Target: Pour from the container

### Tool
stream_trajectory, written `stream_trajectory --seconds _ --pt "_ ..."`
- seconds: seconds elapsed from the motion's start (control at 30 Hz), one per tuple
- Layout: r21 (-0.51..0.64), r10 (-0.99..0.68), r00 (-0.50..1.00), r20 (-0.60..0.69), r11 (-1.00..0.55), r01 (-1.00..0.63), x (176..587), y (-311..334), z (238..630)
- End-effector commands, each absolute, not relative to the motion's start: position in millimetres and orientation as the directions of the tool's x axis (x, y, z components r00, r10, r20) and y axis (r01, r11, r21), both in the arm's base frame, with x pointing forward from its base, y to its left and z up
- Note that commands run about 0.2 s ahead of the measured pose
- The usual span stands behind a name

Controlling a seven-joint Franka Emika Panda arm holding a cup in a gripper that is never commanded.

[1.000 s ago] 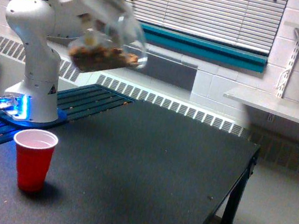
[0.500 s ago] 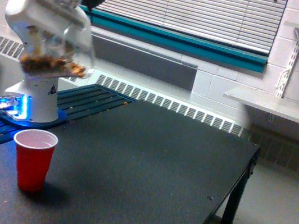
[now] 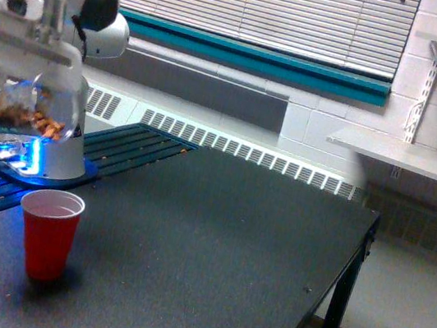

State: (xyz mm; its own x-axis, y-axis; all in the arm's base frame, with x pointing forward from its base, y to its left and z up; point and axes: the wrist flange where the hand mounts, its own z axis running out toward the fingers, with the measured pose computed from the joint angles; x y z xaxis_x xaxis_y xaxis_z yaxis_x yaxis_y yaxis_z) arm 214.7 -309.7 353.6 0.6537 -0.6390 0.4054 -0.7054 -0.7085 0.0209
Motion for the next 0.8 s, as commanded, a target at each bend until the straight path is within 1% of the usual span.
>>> stream_trajectory --seconds 0.03,0.27,0.8 --pt "0.063 -0.608 0.683 0.403 -0.727 -0.684 197 -308 348" --pt "0.099 -0.587 0.711 0.388 -0.740 -0.665 193 -303 343" --pt "0.183 -0.522 0.777 0.351 -0.776 -0.603 200 -297 336"
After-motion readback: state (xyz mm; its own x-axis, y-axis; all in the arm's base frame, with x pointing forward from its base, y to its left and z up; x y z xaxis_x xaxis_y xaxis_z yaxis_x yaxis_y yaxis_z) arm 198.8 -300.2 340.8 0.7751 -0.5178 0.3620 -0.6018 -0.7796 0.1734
